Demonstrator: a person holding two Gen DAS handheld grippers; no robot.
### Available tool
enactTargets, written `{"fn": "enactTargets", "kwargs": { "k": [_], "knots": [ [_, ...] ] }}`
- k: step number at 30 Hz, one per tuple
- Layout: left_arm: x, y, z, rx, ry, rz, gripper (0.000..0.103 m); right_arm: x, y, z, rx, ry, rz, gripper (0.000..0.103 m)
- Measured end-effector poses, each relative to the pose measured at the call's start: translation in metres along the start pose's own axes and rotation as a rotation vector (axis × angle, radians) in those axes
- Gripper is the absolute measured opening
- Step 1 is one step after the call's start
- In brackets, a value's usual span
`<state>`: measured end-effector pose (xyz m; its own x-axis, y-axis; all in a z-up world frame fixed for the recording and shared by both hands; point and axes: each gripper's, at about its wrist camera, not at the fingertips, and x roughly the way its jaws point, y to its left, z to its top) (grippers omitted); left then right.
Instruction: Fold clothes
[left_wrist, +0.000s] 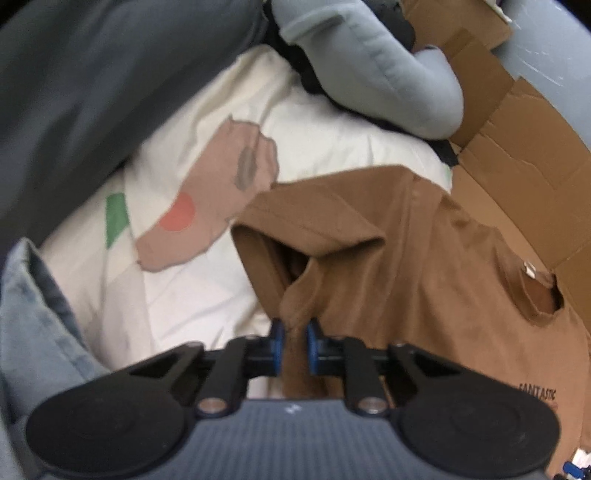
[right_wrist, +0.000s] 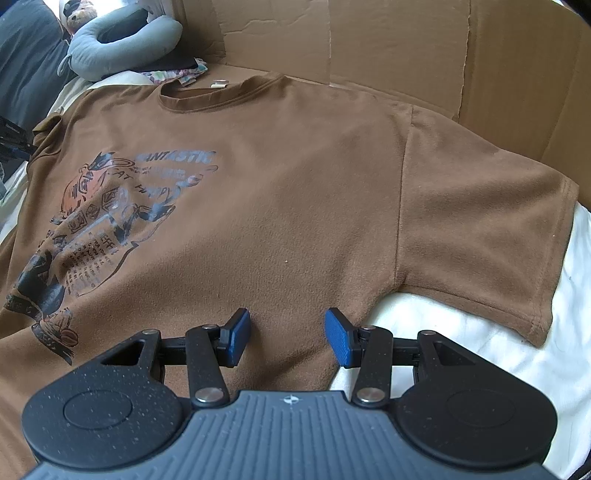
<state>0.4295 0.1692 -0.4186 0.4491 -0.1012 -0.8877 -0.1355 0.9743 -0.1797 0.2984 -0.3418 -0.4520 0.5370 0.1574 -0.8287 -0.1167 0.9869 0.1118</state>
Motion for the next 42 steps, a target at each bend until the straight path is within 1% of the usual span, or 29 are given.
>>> {"fn": "enactTargets", "kwargs": {
  "k": [3,5,13,16,18,21,26,30,32,33,34,37,39,42],
  "knots": [
    [-0.016,0.001,0.005,-0.019,-0.023,0.003,0.005,0.000,0.000,0.000,0.003,0.001,0.001,0.052],
    [-0.029,-0.001,0.008,-0.018,-0.051,0.019,0.005,0.000,0.000,0.001,0.005,0.003,0.002,0.052],
    [-0.081,-0.020,0.010,0.055,-0.167,0.096,0.005,0.000,-0.001,0.001,0.007,0.002,0.007,0.052],
    [-0.097,-0.026,0.008,0.076,-0.203,0.113,0.005,0.000,-0.001,0.001,0.003,0.004,0.005,0.052],
    [-0.103,-0.026,0.005,0.068,-0.213,0.123,0.005,0.000,-0.001,0.001,0.002,0.006,0.004,0.052],
    [-0.101,-0.017,-0.007,0.025,-0.193,0.143,0.005,0.000,-0.002,0.000,0.003,0.006,0.004,0.052],
    [-0.073,0.010,-0.037,-0.069,-0.094,0.172,0.006,0.000,-0.002,0.000,-0.003,0.008,0.006,0.052],
    [-0.052,0.030,-0.055,-0.102,-0.025,0.196,0.015,0.000,-0.002,0.001,-0.007,0.009,0.005,0.052],
    [-0.051,0.035,-0.060,-0.098,-0.011,0.233,0.015,0.001,-0.002,0.001,-0.009,0.009,0.006,0.052],
    [-0.051,0.038,-0.062,-0.096,-0.005,0.252,0.019,0.001,-0.002,0.001,-0.008,0.009,0.006,0.052],
    [-0.052,0.042,-0.061,-0.096,-0.015,0.261,0.023,0.001,-0.002,0.001,-0.006,0.010,0.007,0.052],
    [-0.057,0.051,-0.051,-0.105,-0.047,0.272,0.025,0.001,-0.002,0.003,-0.004,0.013,0.006,0.052],
    [-0.059,0.055,-0.041,-0.111,-0.068,0.254,0.027,0.000,-0.002,0.005,0.003,0.014,0.008,0.052],
    [-0.055,0.053,-0.023,-0.086,-0.105,0.231,0.034,-0.003,-0.004,0.014,0.015,0.000,0.014,0.052]
  ]
}}
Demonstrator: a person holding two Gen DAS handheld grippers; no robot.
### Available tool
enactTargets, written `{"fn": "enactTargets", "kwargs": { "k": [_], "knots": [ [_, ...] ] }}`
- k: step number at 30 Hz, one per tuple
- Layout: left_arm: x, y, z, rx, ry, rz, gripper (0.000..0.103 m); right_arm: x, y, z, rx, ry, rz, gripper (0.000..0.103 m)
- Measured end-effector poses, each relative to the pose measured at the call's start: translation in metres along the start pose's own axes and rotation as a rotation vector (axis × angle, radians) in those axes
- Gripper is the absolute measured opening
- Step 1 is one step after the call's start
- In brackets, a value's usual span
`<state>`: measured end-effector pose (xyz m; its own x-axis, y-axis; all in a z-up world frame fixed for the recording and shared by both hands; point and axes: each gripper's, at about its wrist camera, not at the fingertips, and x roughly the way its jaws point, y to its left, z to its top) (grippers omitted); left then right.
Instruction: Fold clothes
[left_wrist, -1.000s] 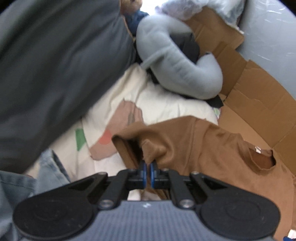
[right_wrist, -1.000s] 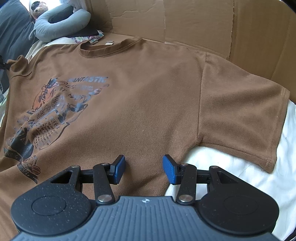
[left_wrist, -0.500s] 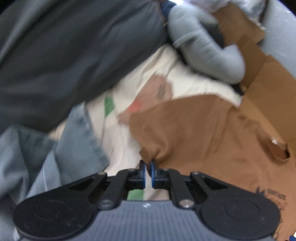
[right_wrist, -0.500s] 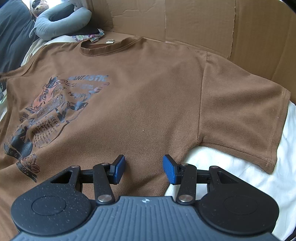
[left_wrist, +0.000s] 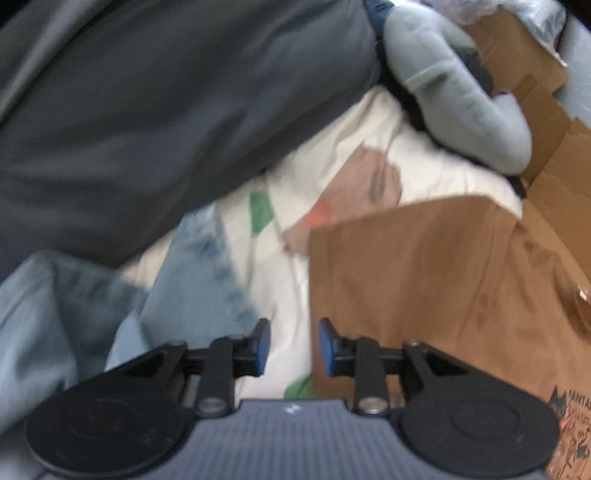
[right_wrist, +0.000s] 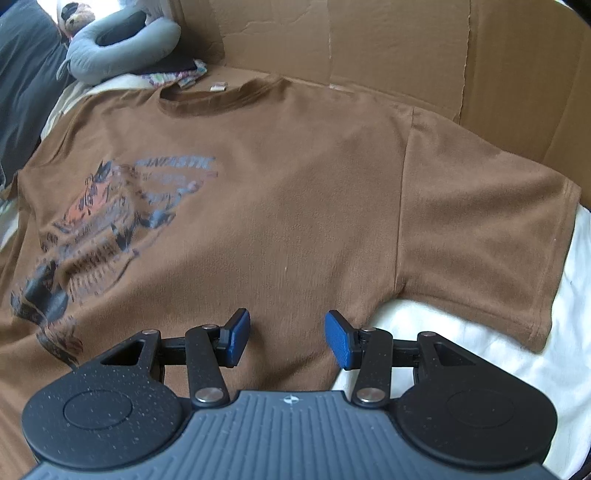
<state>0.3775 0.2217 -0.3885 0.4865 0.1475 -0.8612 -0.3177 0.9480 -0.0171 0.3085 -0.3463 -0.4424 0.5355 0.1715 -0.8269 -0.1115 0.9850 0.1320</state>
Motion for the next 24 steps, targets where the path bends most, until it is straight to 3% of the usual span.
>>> {"fn": "enactTargets", "kwargs": {
  "k": [9,12,17,24],
  "knots": [
    [0.057,-0.026,0.045,0.083,-0.048,-0.029,0.047,-0.002,0.001,0.025,-0.023,-0.031,0.021,0.052],
    [0.076,-0.032,0.053,0.115,-0.073,-0.037,0.057,-0.001,0.001,0.028,-0.040,-0.032,0.018,0.052],
    [0.098,-0.038,0.061,0.163,-0.052,0.009,0.057,0.006,0.003,0.025,-0.058,-0.012,0.014,0.052],
    [0.117,-0.037,0.051,0.135,0.000,-0.031,0.058,0.010,0.005,0.019,-0.075,0.009,0.016,0.052]
  ]
}}
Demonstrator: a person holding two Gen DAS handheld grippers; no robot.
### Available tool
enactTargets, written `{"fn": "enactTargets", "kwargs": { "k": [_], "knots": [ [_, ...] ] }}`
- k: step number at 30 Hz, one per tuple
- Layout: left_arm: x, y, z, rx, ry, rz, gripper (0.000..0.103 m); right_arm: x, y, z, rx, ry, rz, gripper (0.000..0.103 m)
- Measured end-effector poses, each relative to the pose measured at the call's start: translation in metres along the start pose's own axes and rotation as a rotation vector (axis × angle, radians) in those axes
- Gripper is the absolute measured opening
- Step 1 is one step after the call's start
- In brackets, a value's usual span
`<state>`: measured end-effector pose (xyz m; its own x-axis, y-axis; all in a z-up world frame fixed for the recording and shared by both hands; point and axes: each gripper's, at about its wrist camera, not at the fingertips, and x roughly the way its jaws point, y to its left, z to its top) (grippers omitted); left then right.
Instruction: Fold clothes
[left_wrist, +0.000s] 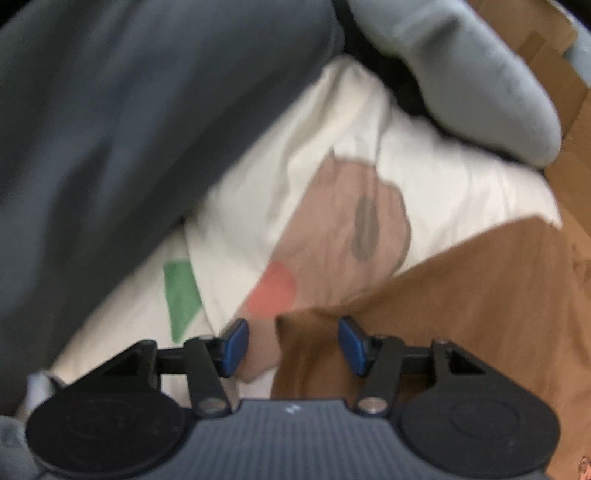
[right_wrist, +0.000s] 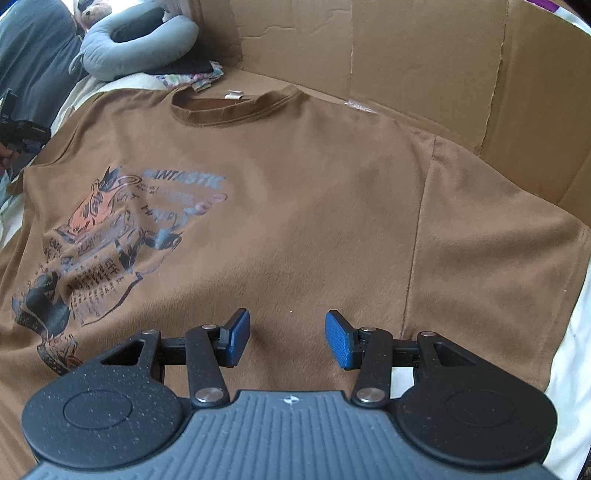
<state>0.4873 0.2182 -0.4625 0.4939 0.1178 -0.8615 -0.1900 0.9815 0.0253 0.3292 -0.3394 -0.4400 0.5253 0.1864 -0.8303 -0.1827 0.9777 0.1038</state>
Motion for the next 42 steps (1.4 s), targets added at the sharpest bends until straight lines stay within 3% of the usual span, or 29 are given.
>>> {"fn": "enactTargets", "kwargs": {
  "k": [2,5,6,7,12,21,26,29,30,31,35,42],
  "knots": [
    [0.003,-0.002,-0.005,-0.013,-0.009,0.004,0.056,0.000,-0.001,0.000,0.010,0.000,0.000,0.052],
    [0.000,-0.006,-0.005,-0.004,-0.026,-0.022,0.024,0.000,-0.005,0.001,0.026,-0.008,-0.002,0.052],
    [-0.002,-0.010,-0.004,0.016,-0.033,-0.009,0.005,0.000,-0.007,0.002,0.033,-0.009,-0.004,0.052],
    [-0.006,-0.012,-0.002,0.030,-0.048,0.002,0.004,0.001,-0.008,0.003,0.040,-0.010,-0.005,0.052],
    [-0.030,-0.010,0.010,0.032,-0.156,0.053,0.004,0.002,-0.013,0.006,0.058,-0.018,-0.011,0.052],
    [-0.039,-0.012,0.030,0.104,-0.265,0.154,0.004,0.004,-0.016,0.002,0.045,-0.009,-0.017,0.052],
    [-0.021,-0.017,0.039,0.070,-0.194,0.183,0.009,0.006,-0.017,-0.001,0.050,-0.007,-0.019,0.052],
    [-0.021,-0.021,0.038,0.078,-0.168,0.199,0.026,0.008,-0.017,-0.001,0.057,-0.010,-0.020,0.052],
    [-0.024,-0.022,0.037,0.090,-0.166,0.198,0.040,0.008,-0.017,0.000,0.061,-0.011,-0.019,0.052],
    [-0.029,-0.021,0.036,0.093,-0.167,0.198,0.046,0.008,-0.017,0.000,0.064,-0.014,-0.019,0.052],
    [-0.050,-0.013,0.027,0.052,-0.158,0.176,0.047,0.004,-0.016,0.001,0.074,-0.026,-0.016,0.052],
    [-0.083,-0.007,-0.022,0.038,-0.103,0.123,0.047,-0.009,-0.017,0.002,0.104,-0.056,-0.023,0.052]
  ]
}}
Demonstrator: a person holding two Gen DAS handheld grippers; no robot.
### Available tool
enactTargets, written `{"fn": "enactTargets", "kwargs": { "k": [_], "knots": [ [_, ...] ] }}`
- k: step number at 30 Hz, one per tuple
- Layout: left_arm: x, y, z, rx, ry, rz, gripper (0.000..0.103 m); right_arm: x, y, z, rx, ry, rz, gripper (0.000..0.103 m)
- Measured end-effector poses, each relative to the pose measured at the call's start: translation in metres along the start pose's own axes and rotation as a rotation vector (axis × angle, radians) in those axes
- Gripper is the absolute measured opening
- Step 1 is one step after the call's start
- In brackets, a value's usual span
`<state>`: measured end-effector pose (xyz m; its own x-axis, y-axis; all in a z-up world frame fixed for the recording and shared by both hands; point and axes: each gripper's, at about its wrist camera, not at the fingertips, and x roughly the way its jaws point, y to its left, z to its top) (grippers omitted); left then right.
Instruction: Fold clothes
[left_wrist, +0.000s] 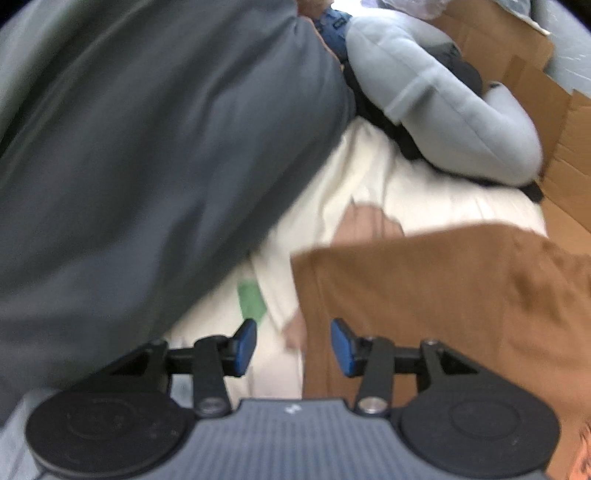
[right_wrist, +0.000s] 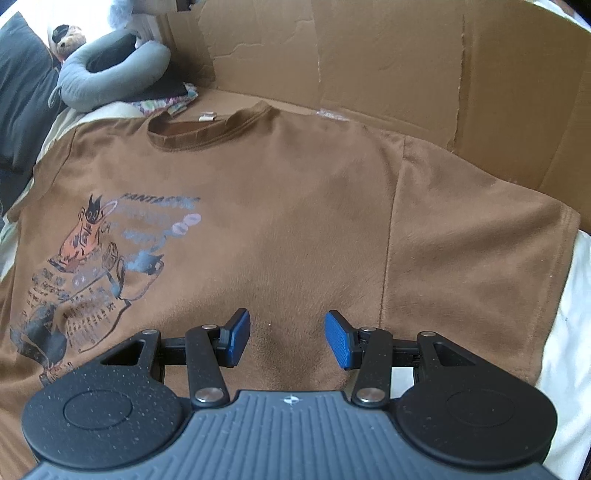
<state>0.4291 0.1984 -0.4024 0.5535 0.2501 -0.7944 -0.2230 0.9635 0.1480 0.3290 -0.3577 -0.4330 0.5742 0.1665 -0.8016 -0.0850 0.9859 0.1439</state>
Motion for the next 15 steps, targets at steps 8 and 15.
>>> {"fn": "enactTargets", "kwargs": {
  "k": [8,15],
  "knots": [
    [-0.019,-0.015,-0.050,-0.033,0.024,-0.096,0.053,-0.017,-0.006,-0.011,0.019,-0.016,-0.038,0.052],
    [0.010,-0.022,-0.072,0.015,0.097,-0.055,0.053,-0.031,-0.022,-0.029,0.051,-0.019,-0.098,0.052]
  ]
}}
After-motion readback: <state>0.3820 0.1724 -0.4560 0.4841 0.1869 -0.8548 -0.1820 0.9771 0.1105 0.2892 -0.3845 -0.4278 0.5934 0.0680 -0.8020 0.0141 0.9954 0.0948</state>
